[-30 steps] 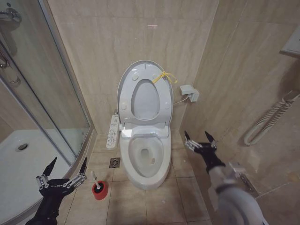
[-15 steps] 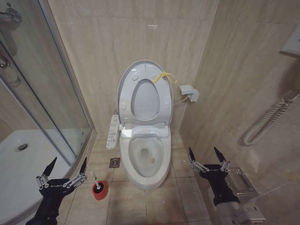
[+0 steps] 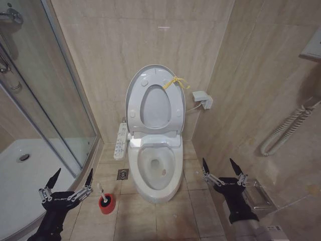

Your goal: Open the toilet lid, clean the toilet bowl with a toilet brush, close the toilet lid, and flush.

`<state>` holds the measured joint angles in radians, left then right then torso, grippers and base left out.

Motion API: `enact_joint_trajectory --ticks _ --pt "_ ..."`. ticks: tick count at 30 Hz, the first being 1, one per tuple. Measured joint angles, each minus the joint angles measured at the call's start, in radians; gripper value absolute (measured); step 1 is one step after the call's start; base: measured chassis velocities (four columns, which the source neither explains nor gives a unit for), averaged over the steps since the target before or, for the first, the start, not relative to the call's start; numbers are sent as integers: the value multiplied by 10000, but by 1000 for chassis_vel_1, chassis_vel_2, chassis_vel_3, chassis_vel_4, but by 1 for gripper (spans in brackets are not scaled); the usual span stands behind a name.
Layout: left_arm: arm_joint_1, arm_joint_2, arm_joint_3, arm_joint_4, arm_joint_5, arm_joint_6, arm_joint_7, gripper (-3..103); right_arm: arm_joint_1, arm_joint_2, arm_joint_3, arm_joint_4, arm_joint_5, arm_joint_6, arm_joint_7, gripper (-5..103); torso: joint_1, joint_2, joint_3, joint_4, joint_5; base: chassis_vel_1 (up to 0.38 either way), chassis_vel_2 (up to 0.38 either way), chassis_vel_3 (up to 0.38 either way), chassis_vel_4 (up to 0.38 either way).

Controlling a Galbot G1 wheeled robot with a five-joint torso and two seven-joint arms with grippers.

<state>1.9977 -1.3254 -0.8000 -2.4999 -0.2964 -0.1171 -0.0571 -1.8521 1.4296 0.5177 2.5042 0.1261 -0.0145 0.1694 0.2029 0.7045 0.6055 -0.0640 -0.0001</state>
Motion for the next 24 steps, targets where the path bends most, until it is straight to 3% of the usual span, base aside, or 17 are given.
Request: enact_joint_trajectory --ticks 24 --pt "0 0 0 0 0 0 0 100 45 -23 -17 -34 60 -73 59 100 0 0 0 -1 1 0 0 0 0"
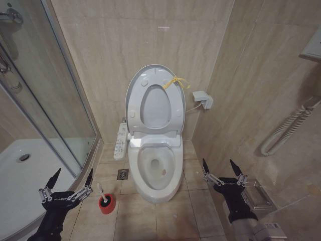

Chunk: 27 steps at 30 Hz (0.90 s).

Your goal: Open the toilet lid, clean the toilet bowl with a toilet brush, close the toilet lid, and flush.

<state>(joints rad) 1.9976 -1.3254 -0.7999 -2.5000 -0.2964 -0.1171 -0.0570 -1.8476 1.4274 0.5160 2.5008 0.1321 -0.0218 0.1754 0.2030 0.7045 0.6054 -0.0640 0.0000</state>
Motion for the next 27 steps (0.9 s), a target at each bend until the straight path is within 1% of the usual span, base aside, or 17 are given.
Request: enact_joint_trajectory --ticks 27 --pt "0 0 0 0 0 0 0 100 6 -5 1 -8 14 0 0 100 0 0 0 0 0 0 0 0 0"
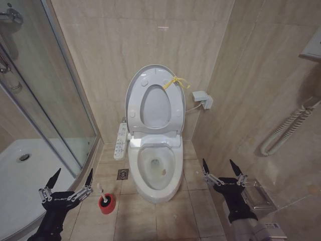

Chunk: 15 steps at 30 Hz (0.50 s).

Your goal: Open the toilet lid, clean the toilet bowl with a toilet brush, close the toilet lid, and flush.

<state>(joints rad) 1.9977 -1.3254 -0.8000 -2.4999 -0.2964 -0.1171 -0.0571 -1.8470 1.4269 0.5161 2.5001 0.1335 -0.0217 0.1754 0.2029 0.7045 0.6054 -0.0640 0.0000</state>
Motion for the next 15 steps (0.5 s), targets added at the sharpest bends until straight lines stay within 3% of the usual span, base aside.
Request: enact_joint_trajectory --ticks 5,8,11,13,15 --pt "-49 -21 46 8 7 72 1 100 0 0 0 0 0 0 0 100 0 0 0 0 1 0 0 0 0" --pt "-335 -153 301 76 83 517 38 100 1 0 0 0 0 0 0 100 0 0 0 1 0 0 0 0 0" --pt "-990 -459 887 249 284 1568 144 100 1 0 0 -1 0 0 0 100 0 0 0 0 0 0 0 0 0" --pt "-1159 -539 1041 296 337 1842 176 100 1 0 0 -1 0 0 0 100 0 0 0 -1 0 0 0 0 0" --pt "-1704 -795 1522 431 511 2716 263 100 1 0 1 -1 0 0 0 100 0 0 0 0 0 0 0 0 0"
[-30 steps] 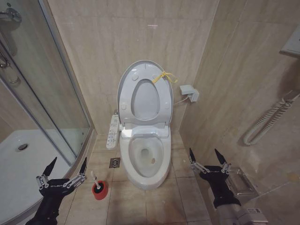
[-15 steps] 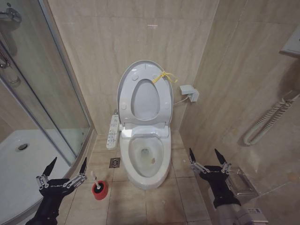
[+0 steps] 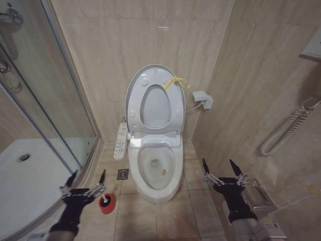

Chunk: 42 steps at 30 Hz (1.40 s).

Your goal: Open the toilet lid, clean the toilet bowl with a toilet brush, close the toilet lid, and flush.

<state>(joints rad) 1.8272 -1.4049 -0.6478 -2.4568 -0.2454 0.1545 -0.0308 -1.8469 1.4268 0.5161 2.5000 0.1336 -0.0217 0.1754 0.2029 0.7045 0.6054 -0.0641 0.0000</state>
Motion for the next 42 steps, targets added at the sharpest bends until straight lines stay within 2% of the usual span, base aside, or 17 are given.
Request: enact_joint_trajectory --ticks 1,2,4,6,7,10,13,14,23,25,26,28,29,33,36,37,42 --pt "-168 -78 153 44 52 274 24 100 0 0 0 0 0 0 0 100 0 0 0 1 1 0 0 0 0" --pt "-168 -78 153 44 52 274 24 100 0 0 0 0 0 0 0 100 0 0 0 1 1 0 0 0 0" --pt "-676 -311 619 223 372 781 154 100 0 -1 1 -1 0 0 0 100 0 0 0 3 5 0 0 0 0" --pt "-907 -417 889 317 624 686 271 100 1 -1 -1 -1 1 0 -1 100 0 -1 0 1 -3 0 0 0 0" --pt "-1041 -494 1017 374 851 497 394 103 0 0 0 -1 0 0 0 100 1 -1 0 -5 -2 0 0 0 0" --pt "-1020 -561 1065 428 1196 -34 563 103 0 -1 0 -2 0 0 0 100 0 -1 0 0 1 0 0 0 0" --pt "-998 -560 1049 478 1385 -292 686 103 1 -1 0 -2 0 0 0 100 0 -1 0 2 2 0 0 0 0" --pt "-997 -558 1061 508 1399 -472 717 96 0 0 0 -2 0 0 0 100 0 -1 0 2 1 0 0 0 0" --pt "-1025 -517 1040 1298 1760 -1193 579 96 0 -1 0 -1 0 0 0 100 0 -1 0 0 1 0 0 0 0" --pt "-1026 -515 1018 1919 1653 -1640 349 96 1 0 0 -1 0 0 -1 100 0 -1 0 1 0 0 0 0 0" --pt "-1026 -515 1018 1919 1653 -1640 349 96 1 0 0 -1 0 0 -1 100 0 -1 0 1 0 0 0 0 0" --pt "-1102 -528 1068 2773 1329 -2511 36 96 0 0 0 0 0 0 -1 100 0 -1 0 0 -3 0 0 0 0" --pt "-1099 -537 1075 2931 1298 -2592 -5 89 1 0 0 -1 0 0 0 100 1 -1 0 -2 -3 0 0 0 0" --pt "-1075 -591 1022 3845 960 -3049 -2 89 1 -1 0 -1 0 0 0 100 0 0 0 0 -2 0 0 0 0" --pt "-1096 -555 944 4234 834 -3085 69 89 1 -1 0 0 -1 1 -1 100 0 0 0 1 1 0 0 0 0" --pt "-1168 -513 927 4471 746 -3231 82 98 1 0 0 0 0 0 0 100 0 0 0 2 0 0 0 0 0" --pt "-1647 -245 791 5611 293 -3718 197 98 1 -1 0 0 0 0 -1 100 0 0 0 1 0 0 0 0 0"
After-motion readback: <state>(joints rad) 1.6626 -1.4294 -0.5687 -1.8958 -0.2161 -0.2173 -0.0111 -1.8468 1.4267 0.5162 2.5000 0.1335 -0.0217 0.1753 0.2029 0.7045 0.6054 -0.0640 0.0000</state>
